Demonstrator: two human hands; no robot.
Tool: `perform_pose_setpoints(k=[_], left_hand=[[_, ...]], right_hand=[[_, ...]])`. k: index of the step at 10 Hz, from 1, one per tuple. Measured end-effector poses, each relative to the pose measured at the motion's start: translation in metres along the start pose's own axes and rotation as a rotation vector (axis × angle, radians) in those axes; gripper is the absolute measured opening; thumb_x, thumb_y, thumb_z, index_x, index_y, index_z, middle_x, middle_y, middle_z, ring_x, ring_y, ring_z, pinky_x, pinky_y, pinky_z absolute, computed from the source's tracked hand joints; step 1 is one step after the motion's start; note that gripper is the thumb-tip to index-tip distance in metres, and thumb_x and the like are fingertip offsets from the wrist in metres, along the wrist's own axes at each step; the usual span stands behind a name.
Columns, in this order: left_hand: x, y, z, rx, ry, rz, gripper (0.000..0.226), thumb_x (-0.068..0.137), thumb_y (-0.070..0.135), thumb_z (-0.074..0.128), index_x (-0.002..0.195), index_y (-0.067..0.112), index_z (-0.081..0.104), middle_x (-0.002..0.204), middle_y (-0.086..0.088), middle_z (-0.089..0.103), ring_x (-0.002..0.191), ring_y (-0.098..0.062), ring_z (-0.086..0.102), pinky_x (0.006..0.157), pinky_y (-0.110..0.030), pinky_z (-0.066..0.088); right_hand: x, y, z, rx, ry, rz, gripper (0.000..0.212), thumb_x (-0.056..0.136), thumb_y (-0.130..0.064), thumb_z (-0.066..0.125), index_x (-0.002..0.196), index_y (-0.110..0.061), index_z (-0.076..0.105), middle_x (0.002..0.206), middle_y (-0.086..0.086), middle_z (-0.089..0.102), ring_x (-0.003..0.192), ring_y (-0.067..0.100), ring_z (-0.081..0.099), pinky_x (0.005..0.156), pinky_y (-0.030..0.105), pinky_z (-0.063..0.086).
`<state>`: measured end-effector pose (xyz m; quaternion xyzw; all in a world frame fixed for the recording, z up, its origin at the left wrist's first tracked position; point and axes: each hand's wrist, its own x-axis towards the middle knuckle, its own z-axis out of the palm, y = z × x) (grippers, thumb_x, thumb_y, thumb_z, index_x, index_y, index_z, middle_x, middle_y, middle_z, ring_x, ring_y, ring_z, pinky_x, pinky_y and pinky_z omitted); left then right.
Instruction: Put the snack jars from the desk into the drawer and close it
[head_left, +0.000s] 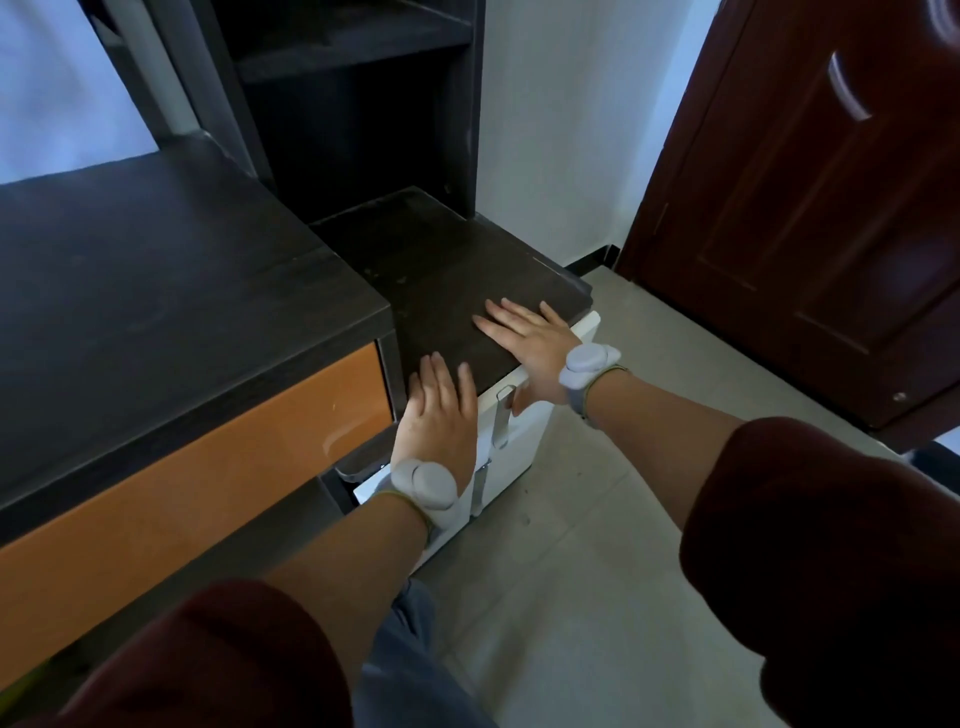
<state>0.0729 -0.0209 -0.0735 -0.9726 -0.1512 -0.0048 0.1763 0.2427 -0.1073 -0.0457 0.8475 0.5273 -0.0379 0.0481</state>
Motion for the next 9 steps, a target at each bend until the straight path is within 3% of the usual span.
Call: perform_pose_setpoints(k=[1,2,4,6,8,9], left_hand=[[0.000,0.000,0.008,-0.008,0.056,0.006,0.068,0.097,0.030,0.024,0.143,-0.006,-0.011,0.151,-0.036,0.014,0.140,-0.048,0.017,0.114,-0.050,0.019],[0.000,-0.001,0.012,-0.024,0.093,0.018,0.062,0.089,0.022,0.010,0.143,-0.007,0.002,0.150,-0.035,0.020,0.139,-0.047,0.022,0.113,-0.049,0.023],[0.003,0.001,0.018,-0.064,0.094,0.026,0.060,0.094,0.022,0.018,0.143,-0.009,0.001,0.153,-0.033,0.016,0.141,-0.046,0.018,0.115,-0.049,0.018],[0.002,-0.001,0.012,-0.073,0.111,0.042,0.058,0.090,0.018,0.009,0.143,-0.006,0.005,0.152,-0.034,0.017,0.140,-0.046,0.019,0.114,-0.049,0.020],[-0.001,-0.001,0.011,0.021,0.099,0.041,0.060,0.092,0.025,0.016,0.144,-0.005,0.009,0.150,-0.033,0.022,0.138,-0.046,0.024,0.112,-0.048,0.025],[-0.002,0.000,0.015,0.083,0.126,0.018,0.059,0.095,0.025,0.021,0.143,-0.006,0.009,0.150,-0.033,0.024,0.138,-0.047,0.025,0.112,-0.049,0.026]], right_hand=[[0.001,-0.001,0.002,0.004,0.013,0.007,0.116,0.067,-0.050,0.079,0.151,-0.029,0.003,0.163,0.000,0.001,0.148,0.019,-0.003,0.119,0.051,0.003],[0.002,-0.002,0.008,0.014,0.076,0.024,0.108,0.070,-0.050,0.076,0.151,-0.029,0.008,0.162,0.000,0.008,0.149,0.019,0.002,0.119,0.051,0.005],[0.004,0.001,0.018,-0.016,0.177,0.009,0.101,0.071,-0.052,0.074,0.150,-0.029,0.016,0.161,0.000,0.018,0.148,0.020,0.011,0.117,0.049,0.012],[0.005,-0.001,0.017,-0.040,0.171,0.020,0.100,0.073,-0.051,0.073,0.150,-0.030,0.014,0.161,0.000,0.017,0.148,0.020,0.011,0.117,0.049,0.013],[-0.001,-0.015,0.020,0.095,0.198,0.086,0.091,0.077,-0.037,0.074,0.149,-0.029,0.019,0.160,0.000,0.017,0.148,0.022,0.010,0.118,0.049,0.009],[-0.011,-0.021,0.009,0.341,0.245,0.172,0.078,0.081,-0.018,0.068,0.147,-0.026,0.029,0.160,0.002,0.019,0.146,0.025,0.016,0.118,0.047,0.017]])
